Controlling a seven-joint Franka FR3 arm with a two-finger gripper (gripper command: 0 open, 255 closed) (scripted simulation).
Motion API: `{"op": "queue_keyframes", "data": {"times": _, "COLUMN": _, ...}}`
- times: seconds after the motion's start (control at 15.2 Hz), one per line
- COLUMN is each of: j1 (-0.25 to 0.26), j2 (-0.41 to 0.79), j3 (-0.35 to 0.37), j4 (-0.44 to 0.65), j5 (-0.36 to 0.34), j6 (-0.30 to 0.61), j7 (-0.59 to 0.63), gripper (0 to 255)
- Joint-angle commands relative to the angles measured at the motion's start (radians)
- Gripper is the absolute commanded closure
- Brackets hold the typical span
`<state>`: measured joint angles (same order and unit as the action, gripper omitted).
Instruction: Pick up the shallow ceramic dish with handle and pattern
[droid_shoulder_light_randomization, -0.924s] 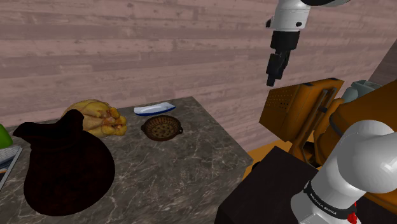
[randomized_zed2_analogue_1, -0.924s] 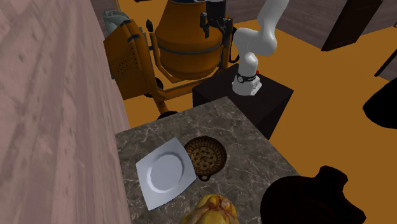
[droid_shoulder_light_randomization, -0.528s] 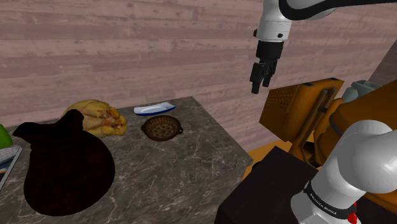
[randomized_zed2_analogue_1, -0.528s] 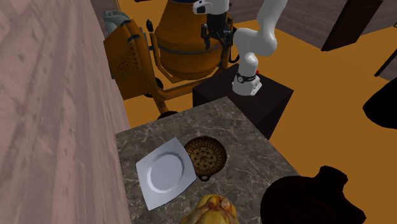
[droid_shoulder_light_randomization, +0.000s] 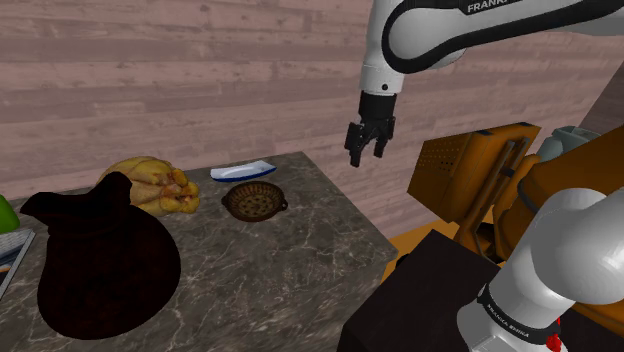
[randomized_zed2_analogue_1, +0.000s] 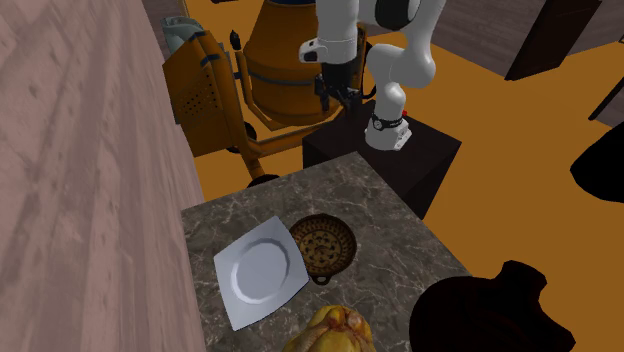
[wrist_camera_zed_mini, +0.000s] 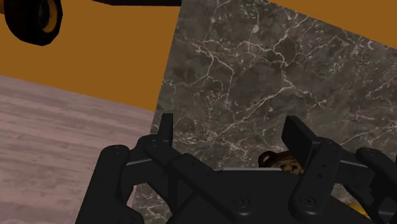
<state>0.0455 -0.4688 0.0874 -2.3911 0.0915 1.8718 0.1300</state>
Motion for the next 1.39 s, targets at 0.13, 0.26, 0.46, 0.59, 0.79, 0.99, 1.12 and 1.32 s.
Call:
{"op": "queue_keyframes", "data": {"times": 0.13, "j1": 0.006, "j2": 0.127, "j3": 0.039, "j4": 0.037, "j5": 0.026, "j6": 0.109, "j7": 0.086, "gripper": 0}}
{"op": "queue_keyframes", "data": {"times": 0.26, "j1": 0.008, "j2": 0.195, "j3": 0.056, "j4": 0.062, "j5": 0.033, "j6": 0.161, "j7": 0.128, "gripper": 0}}
{"op": "queue_keyframes", "data": {"times": 0.46, "j1": 0.012, "j2": 0.300, "j3": 0.079, "j4": 0.111, "j5": 0.037, "j6": 0.233, "j7": 0.191, "gripper": 0}}
{"op": "queue_keyframes", "data": {"times": 0.59, "j1": 0.016, "j2": 0.373, "j3": 0.091, "j4": 0.151, "j5": 0.034, "j6": 0.275, "j7": 0.234, "gripper": 0}}
{"op": "queue_keyframes", "data": {"times": 0.79, "j1": 0.023, "j2": 0.483, "j3": 0.105, "j4": 0.220, "j5": 0.024, "j6": 0.331, "j7": 0.298, "gripper": 0}}
{"op": "queue_keyframes", "data": {"times": 0.99, "j1": 0.034, "j2": 0.595, "j3": 0.111, "j4": 0.301, "j5": 0.008, "j6": 0.376, "j7": 0.361, "gripper": 0}}
{"op": "queue_keyframes", "data": {"times": 1.12, "j1": 0.043, "j2": 0.671, "j3": 0.110, "j4": 0.363, "j5": -0.003, "j6": 0.399, "j7": 0.401, "gripper": 0}}
{"op": "queue_keyframes", "data": {"times": 1.32, "j1": 0.048, "j2": 0.705, "j3": 0.108, "j4": 0.370, "j5": -0.008, "j6": 0.428, "j7": 0.411, "gripper": 0}}
